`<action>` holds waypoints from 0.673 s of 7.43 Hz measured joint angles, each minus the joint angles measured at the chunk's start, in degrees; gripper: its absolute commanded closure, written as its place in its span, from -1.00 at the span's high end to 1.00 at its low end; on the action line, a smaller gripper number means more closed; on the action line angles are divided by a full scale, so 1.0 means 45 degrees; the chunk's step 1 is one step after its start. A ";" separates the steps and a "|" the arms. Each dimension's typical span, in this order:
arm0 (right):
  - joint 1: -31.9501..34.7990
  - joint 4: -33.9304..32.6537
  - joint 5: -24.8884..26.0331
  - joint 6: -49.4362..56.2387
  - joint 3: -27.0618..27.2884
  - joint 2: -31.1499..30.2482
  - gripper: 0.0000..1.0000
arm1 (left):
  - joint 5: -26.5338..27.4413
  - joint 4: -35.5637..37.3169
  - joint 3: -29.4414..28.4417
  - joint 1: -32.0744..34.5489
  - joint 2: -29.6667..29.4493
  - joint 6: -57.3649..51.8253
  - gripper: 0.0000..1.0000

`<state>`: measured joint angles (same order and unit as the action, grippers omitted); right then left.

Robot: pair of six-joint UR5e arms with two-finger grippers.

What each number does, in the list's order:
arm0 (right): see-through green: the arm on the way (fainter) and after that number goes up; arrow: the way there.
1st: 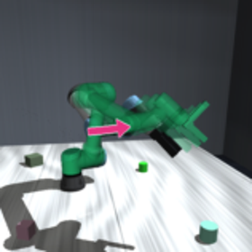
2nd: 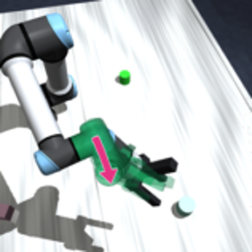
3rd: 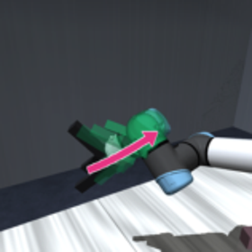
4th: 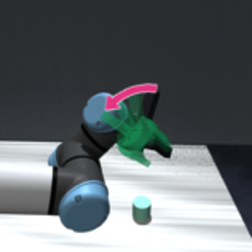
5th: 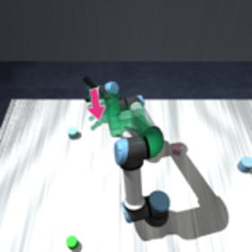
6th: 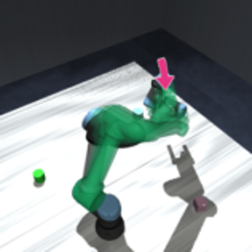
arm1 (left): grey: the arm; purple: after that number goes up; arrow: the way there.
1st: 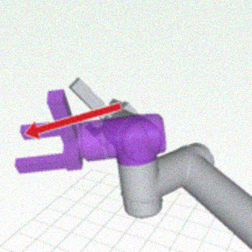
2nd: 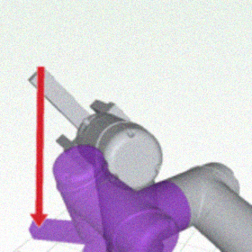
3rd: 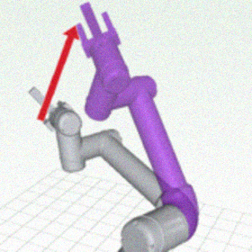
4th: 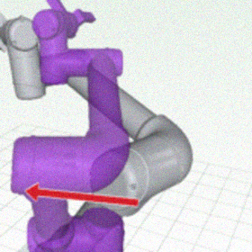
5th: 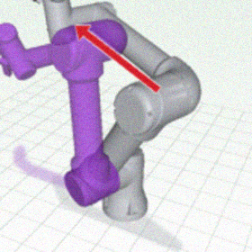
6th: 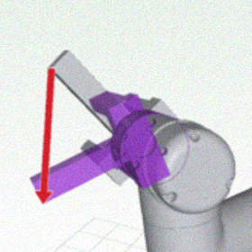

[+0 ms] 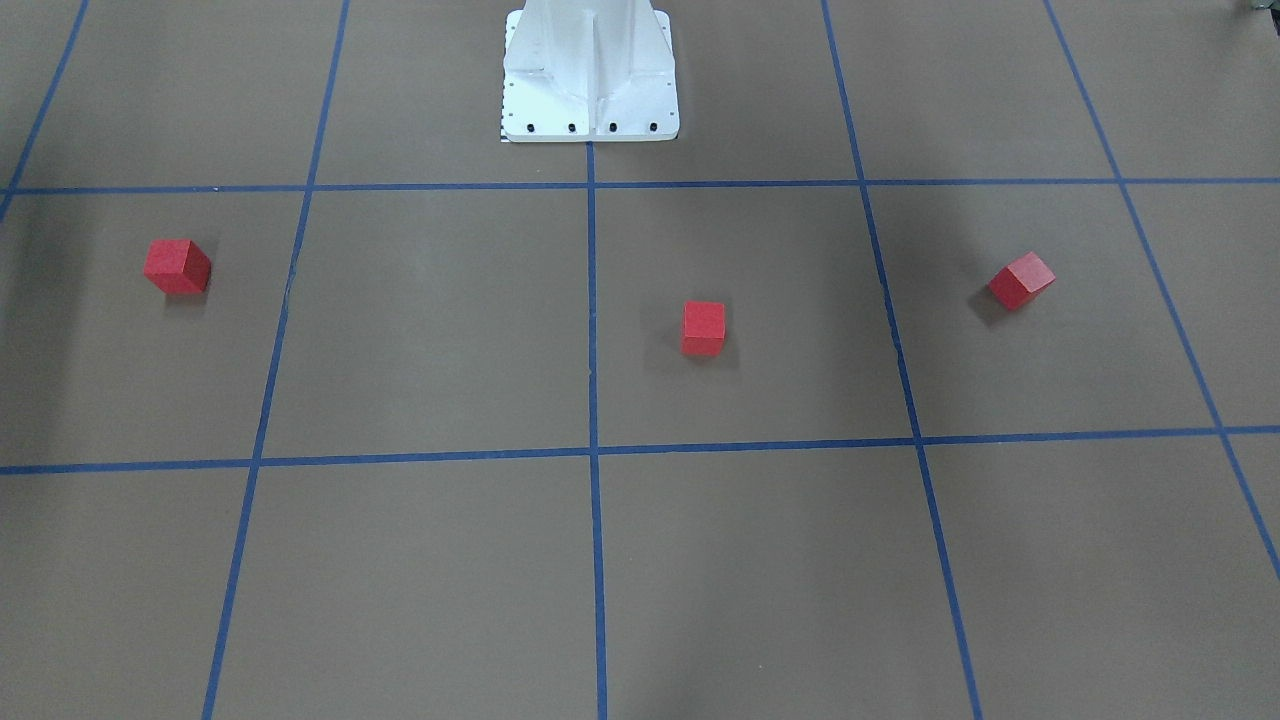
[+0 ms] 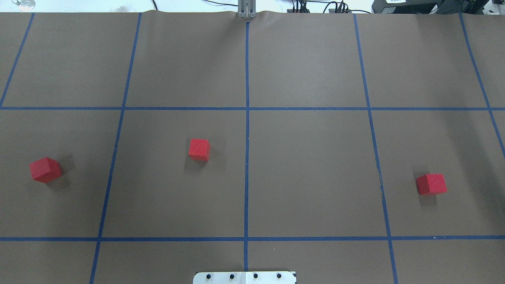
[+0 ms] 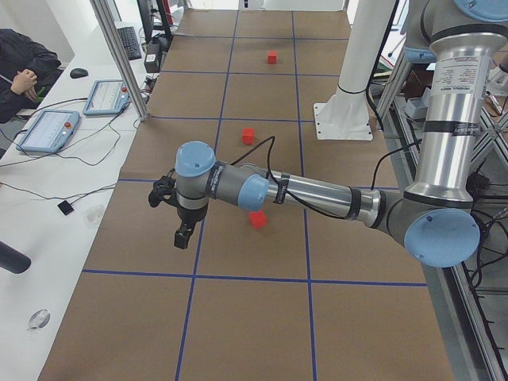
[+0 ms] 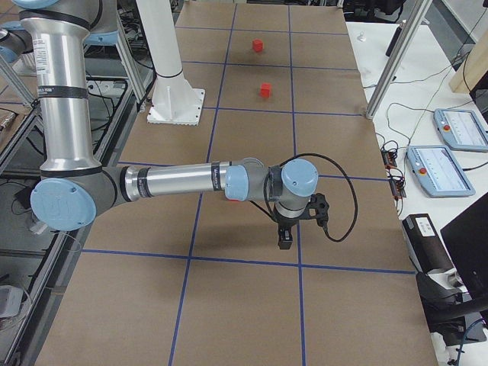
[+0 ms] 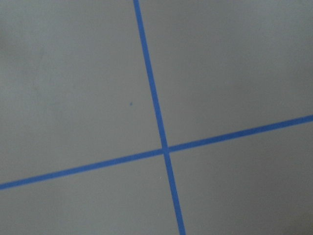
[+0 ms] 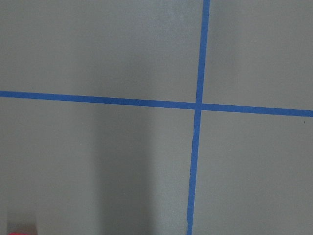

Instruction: Form red blocks into L shape at center

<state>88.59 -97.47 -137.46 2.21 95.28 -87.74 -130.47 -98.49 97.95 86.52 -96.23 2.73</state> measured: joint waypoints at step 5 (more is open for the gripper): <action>0.0000 -0.0001 0.0000 -0.0003 -0.0023 -0.0023 0.98 | 0.0108 0.0101 0.1579 -0.4374 -0.2335 0.6811 1.00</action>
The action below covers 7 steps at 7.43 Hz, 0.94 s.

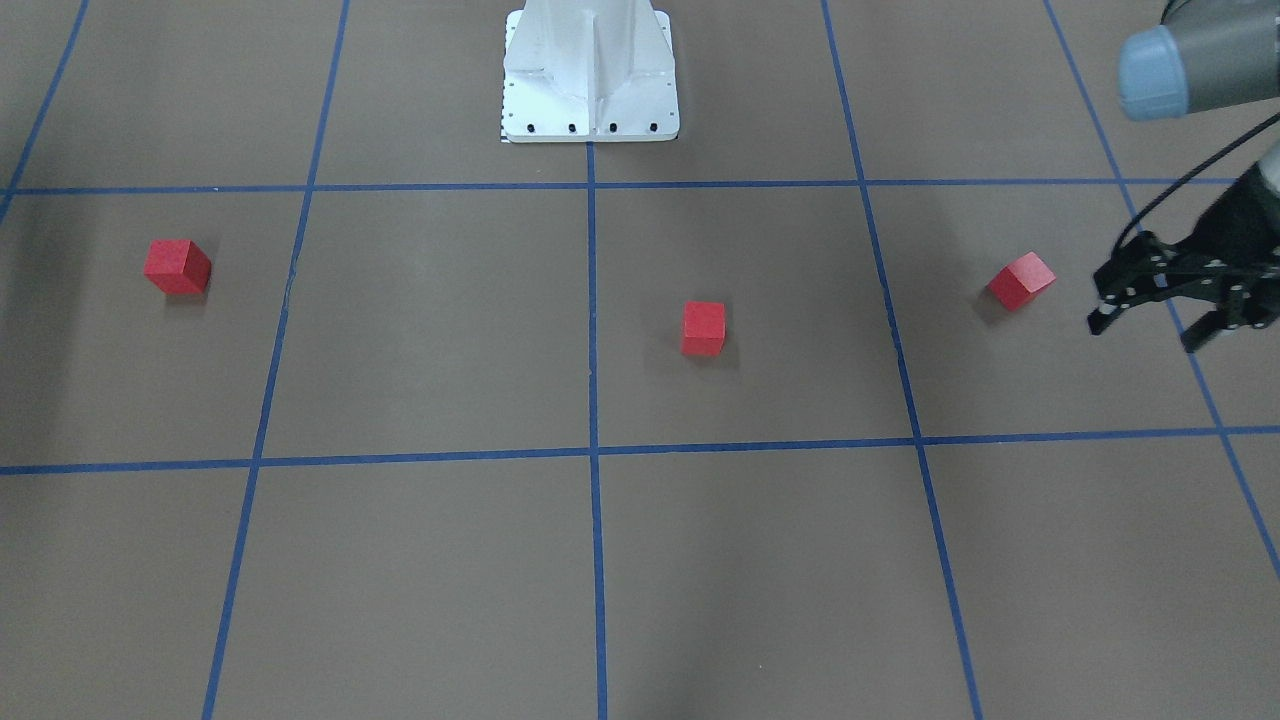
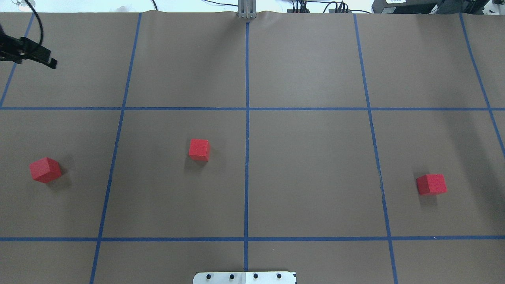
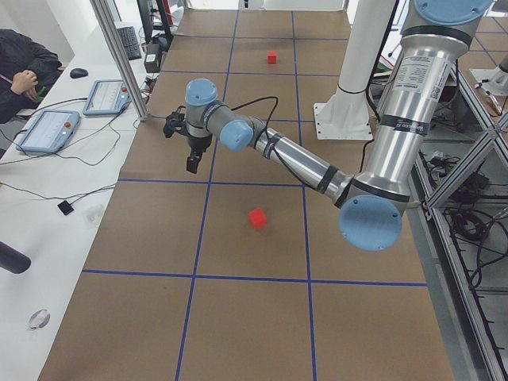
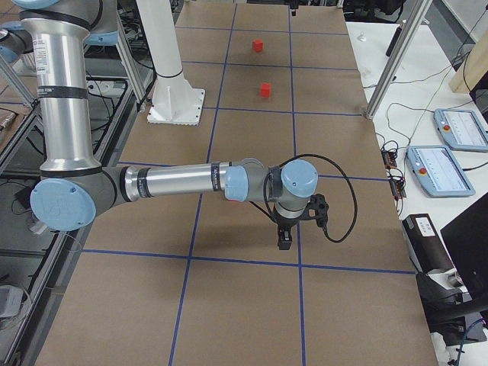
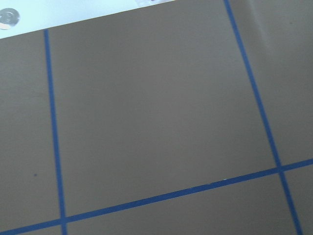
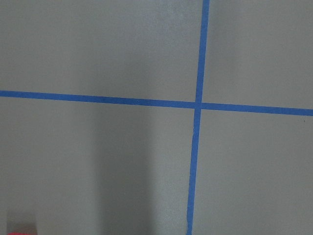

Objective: Form red blocks into L shape at center
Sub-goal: 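Reach the left gripper down and grasp the central red cube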

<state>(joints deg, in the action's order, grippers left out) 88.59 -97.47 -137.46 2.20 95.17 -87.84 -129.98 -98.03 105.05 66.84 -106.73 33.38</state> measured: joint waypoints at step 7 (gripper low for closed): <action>-0.0020 0.0001 0.0001 0.0019 -0.0134 0.0022 0.98 | 0.6213 0.0064 -0.0243 -0.7751 -0.2835 0.7581 1.00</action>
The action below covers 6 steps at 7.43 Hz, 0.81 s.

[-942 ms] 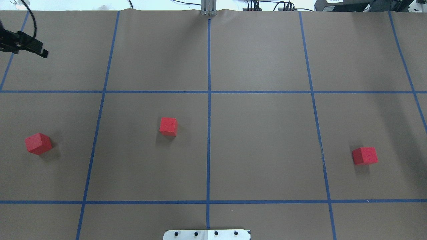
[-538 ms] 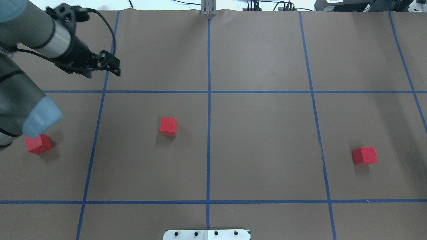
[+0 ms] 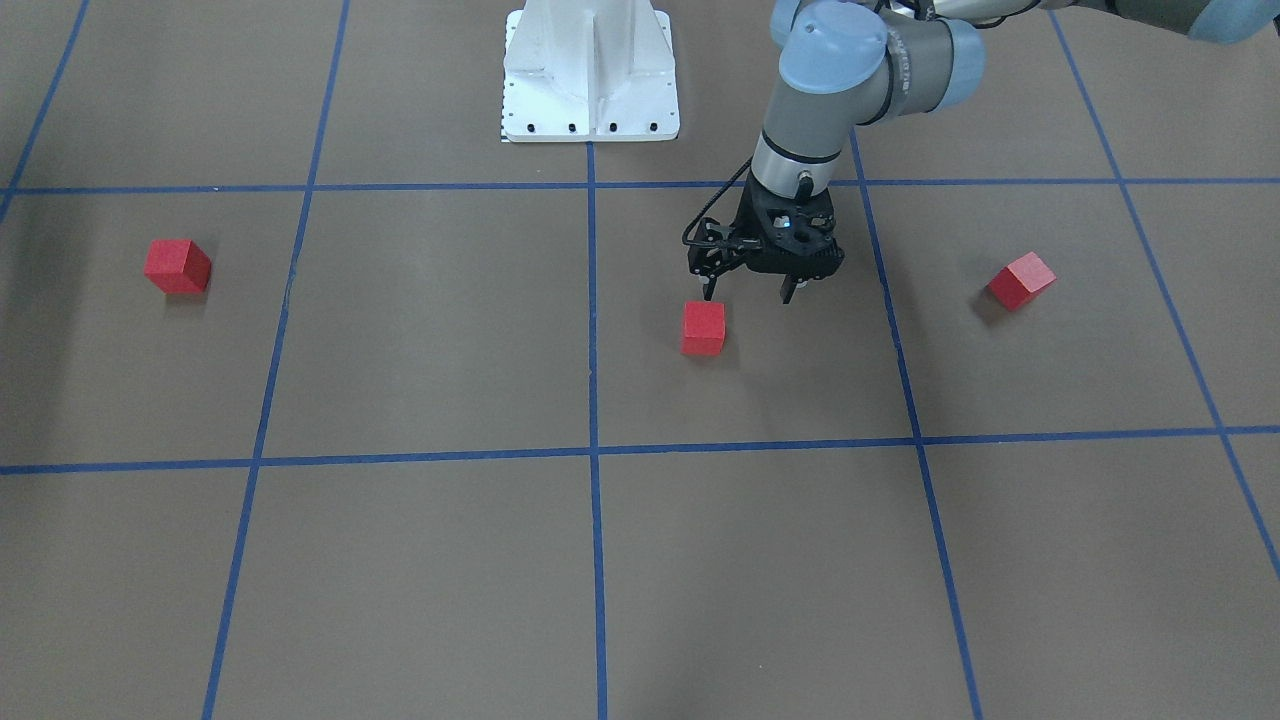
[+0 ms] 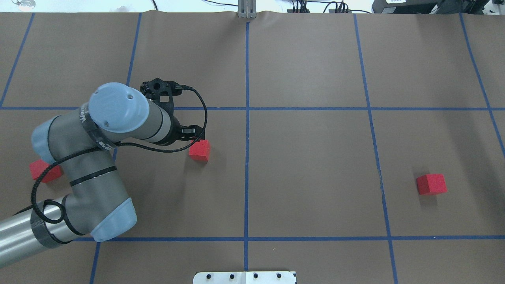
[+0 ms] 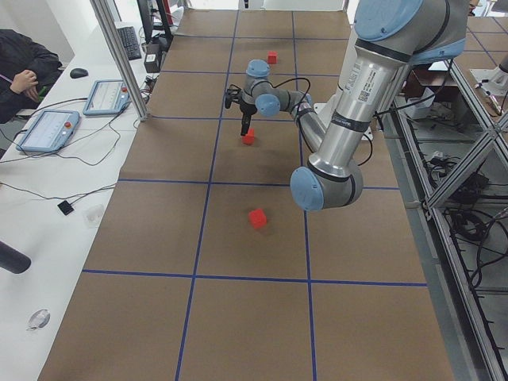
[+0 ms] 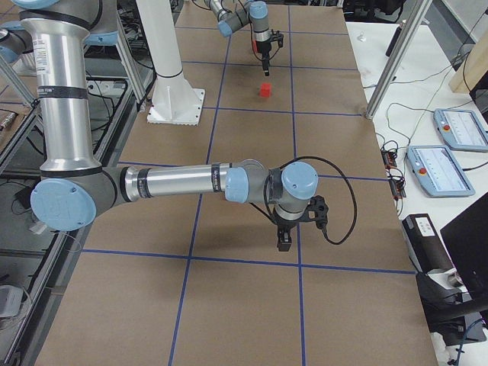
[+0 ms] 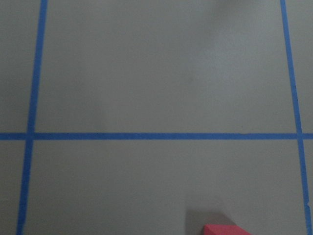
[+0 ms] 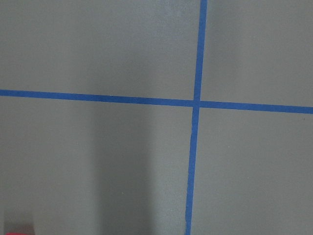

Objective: Form red blocks into L shape at center
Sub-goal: 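Reach the left gripper down and grasp the central red cube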

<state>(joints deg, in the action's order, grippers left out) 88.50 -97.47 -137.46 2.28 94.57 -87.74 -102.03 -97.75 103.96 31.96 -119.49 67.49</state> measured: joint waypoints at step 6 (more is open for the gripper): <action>0.0000 0.0000 0.0018 0.0019 -0.0095 0.0037 0.98 | 0.0470 -0.0036 -0.1692 -0.0395 -0.1118 -0.0144 0.98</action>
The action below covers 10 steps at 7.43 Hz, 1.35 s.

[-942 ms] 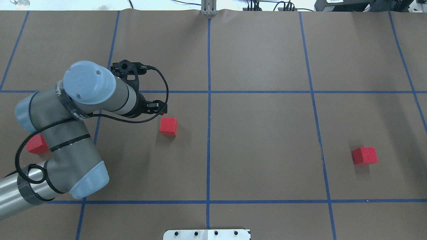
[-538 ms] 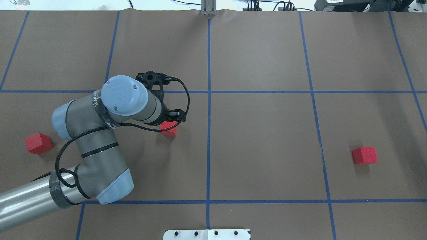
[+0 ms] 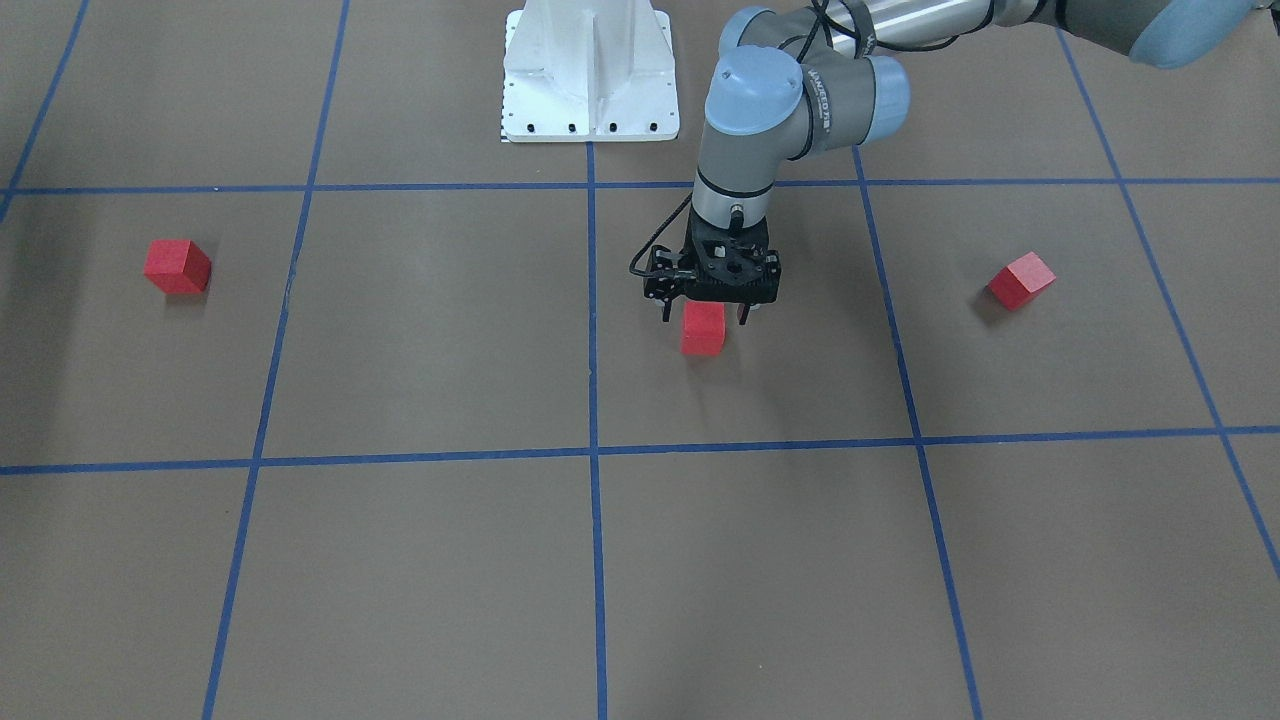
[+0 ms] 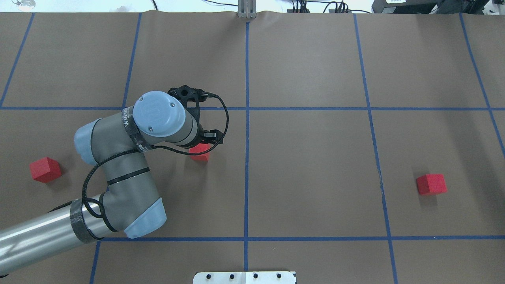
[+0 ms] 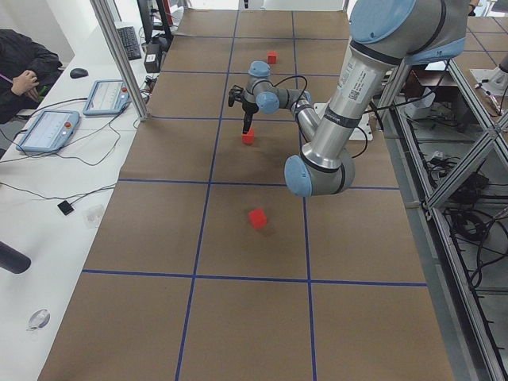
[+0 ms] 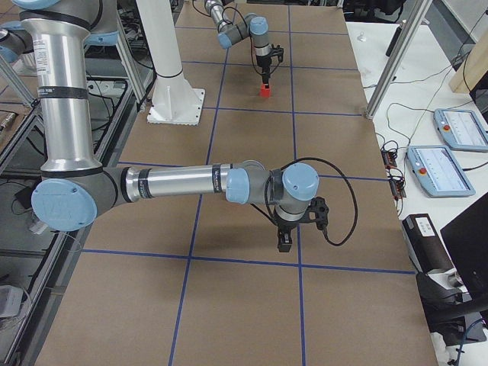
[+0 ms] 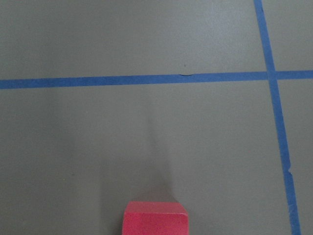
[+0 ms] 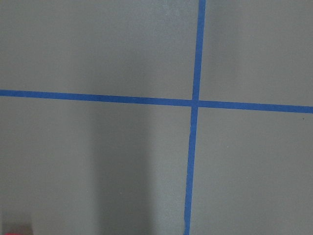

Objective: Form red blocks into L shape at center
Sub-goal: 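Reach the left gripper down and grasp the central red cube, then carry the red cube with the left gripper to the grid center and release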

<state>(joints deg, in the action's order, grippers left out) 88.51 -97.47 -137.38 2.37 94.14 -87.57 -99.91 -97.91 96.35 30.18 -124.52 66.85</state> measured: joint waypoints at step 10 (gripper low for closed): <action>0.0000 0.0019 0.0001 0.0020 -0.0198 0.0032 0.98 | -0.0046 -0.0858 -0.1145 -0.0333 -0.0140 0.0102 -1.00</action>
<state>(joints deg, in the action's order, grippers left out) 88.51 -97.38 -137.37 2.46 93.25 -87.43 -100.12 -101.77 91.19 28.68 -125.15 67.31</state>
